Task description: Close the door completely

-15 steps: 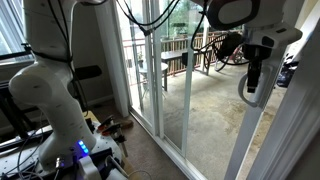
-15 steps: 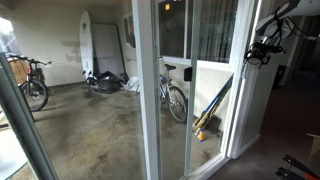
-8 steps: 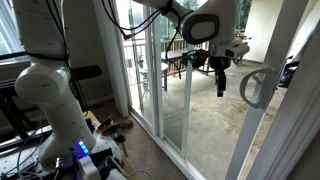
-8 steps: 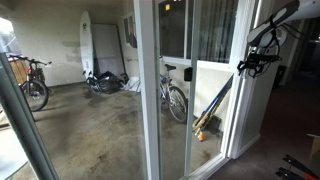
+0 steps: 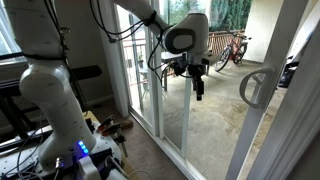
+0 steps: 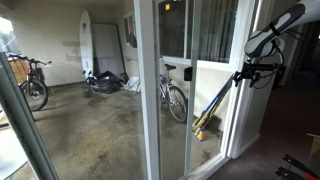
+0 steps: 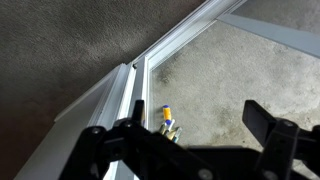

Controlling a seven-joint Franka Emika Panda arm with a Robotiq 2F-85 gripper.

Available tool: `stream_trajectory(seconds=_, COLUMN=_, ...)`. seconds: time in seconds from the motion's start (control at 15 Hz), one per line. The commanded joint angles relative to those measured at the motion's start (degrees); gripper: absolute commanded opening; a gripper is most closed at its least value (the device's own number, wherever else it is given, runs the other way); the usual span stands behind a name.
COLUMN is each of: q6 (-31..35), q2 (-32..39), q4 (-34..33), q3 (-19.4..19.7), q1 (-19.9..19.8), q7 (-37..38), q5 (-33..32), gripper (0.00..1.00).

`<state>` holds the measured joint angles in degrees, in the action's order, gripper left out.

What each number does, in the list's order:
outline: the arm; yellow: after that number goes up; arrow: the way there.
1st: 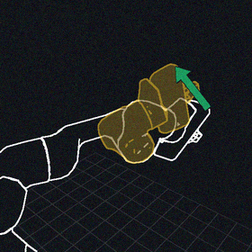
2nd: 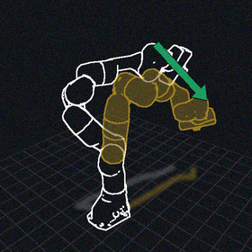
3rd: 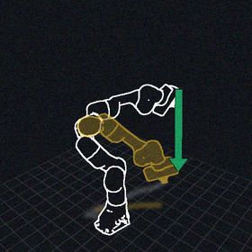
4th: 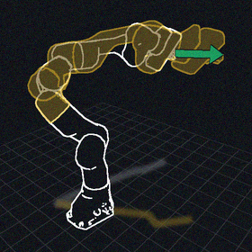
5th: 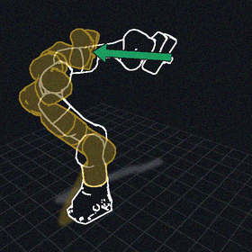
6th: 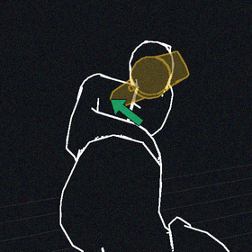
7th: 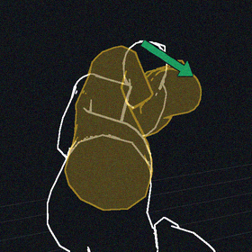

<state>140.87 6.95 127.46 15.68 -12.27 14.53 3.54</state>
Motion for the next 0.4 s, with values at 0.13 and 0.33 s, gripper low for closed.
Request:
stream_trajectory(seconds=0.13, q6=-0.1, q2=-1.1, q4=1.6, q3=-1.4, q1=0.4, q7=0.1, q5=-0.1, gripper=1.0)
stream_trajectory(seconds=0.33, q6=-0.1, q2=-0.9, q4=1.5, q3=-1.4, q1=0.2, q7=0.1, q5=-0.1, gripper=1.0)
